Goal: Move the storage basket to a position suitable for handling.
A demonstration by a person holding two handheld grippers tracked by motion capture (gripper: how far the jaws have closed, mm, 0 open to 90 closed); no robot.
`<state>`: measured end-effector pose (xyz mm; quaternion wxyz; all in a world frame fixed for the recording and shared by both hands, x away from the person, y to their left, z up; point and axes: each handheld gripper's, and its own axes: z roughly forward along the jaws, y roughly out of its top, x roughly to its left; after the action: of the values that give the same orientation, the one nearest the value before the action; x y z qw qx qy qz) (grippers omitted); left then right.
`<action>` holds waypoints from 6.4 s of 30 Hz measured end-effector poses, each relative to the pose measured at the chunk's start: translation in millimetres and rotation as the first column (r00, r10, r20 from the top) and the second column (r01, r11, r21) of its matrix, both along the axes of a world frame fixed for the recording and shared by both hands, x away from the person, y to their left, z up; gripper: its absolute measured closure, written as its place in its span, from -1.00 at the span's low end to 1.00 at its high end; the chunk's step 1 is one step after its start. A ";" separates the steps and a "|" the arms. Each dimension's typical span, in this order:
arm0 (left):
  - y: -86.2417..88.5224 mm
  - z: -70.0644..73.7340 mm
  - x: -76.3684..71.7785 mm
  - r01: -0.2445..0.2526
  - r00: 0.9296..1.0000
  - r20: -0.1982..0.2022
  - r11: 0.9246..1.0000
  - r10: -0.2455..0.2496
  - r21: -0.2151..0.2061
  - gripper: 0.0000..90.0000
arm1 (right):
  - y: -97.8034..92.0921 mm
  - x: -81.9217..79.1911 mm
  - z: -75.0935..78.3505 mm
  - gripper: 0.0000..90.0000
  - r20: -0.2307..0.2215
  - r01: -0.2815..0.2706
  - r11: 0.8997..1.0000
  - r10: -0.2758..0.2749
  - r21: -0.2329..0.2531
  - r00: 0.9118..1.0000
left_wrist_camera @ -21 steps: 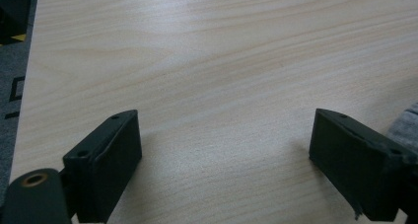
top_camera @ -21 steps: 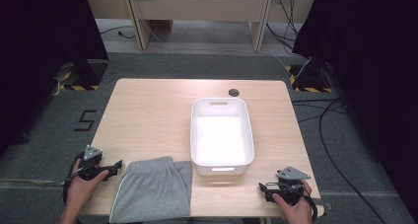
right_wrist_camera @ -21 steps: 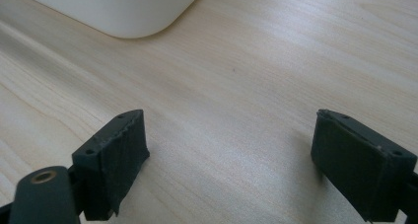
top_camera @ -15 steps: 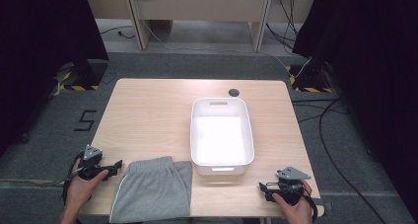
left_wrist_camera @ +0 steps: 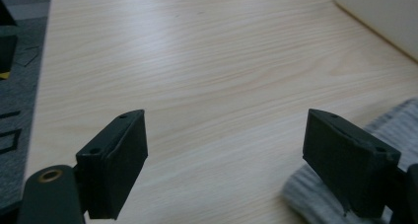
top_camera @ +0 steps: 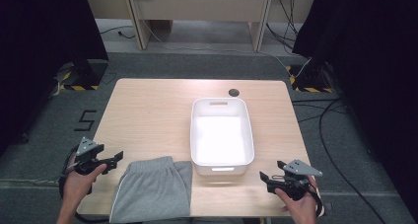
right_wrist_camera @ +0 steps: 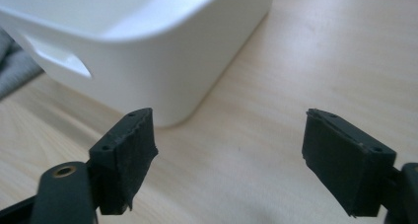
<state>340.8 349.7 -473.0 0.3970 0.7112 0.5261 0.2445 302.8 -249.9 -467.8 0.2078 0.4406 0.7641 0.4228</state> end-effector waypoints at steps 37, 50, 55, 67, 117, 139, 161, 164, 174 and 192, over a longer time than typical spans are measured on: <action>-75.8 28.6 6.4 0.223 0.975 0.013 0.975 -0.223 -0.022 -0.65 | 56.0 99.5 18.6 0.40 -0.082 -0.137 0.979 0.126 -0.148 0.989; -77.1 24.8 10.3 0.228 0.974 0.002 0.973 -0.228 -0.025 -0.64 | 61.2 160.2 23.8 0.75 -0.086 -0.332 0.907 0.321 -0.258 0.943; -77.4 22.7 12.9 0.228 0.974 -0.003 0.973 -0.229 -0.029 -0.64 | 70.2 178.1 25.7 0.72 -0.088 -0.435 0.846 0.430 -0.307 0.899; -79.4 24.7 30.2 0.215 0.977 0.013 0.971 -0.215 -0.109 -0.64 | 44.0 134.2 56.8 0.00 0.023 -0.291 0.953 0.294 -0.088 0.956; -137.6 27.5 87.8 0.250 0.961 -0.097 0.963 -0.260 -0.104 -0.37 | 39.2 154.3 -12.4 -0.30 -0.020 0.000 1.000 0.000 -0.027 1.000; -123.0 29.0 68.3 0.294 0.946 -0.095 0.942 -0.311 -0.163 -0.34 | 30.6 85.9 10.9 -0.34 -0.009 -0.081 0.996 0.082 0.028 0.997; -122.4 29.2 67.0 0.296 0.946 -0.086 0.942 -0.312 -0.156 -0.30 | 69.3 69.8 2.5 -0.30 0.017 -0.176 0.983 0.175 0.057 0.984; -123.5 28.0 69.2 0.298 0.945 -0.089 0.941 -0.315 -0.161 -0.28 | 70.6 76.9 2.0 -0.32 0.005 -0.179 0.982 0.179 0.066 0.984; -128.8 23.7 75.0 0.285 0.950 -0.089 0.949 -0.298 -0.136 -0.22 | 78.3 92.3 0.7 -0.42 0.001 -0.184 0.981 0.184 0.056 0.983; -133.5 22.0 91.0 0.237 0.964 -0.097 0.965 -0.248 -0.109 -0.20 | 88.7 106.6 1.9 -0.45 0.006 -0.158 0.987 0.158 -0.010 0.987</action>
<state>431.8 216.2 -451.0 0.4285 0.7625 0.4673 0.1288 409.4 -161.2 -465.9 0.1784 0.3761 0.7979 0.4359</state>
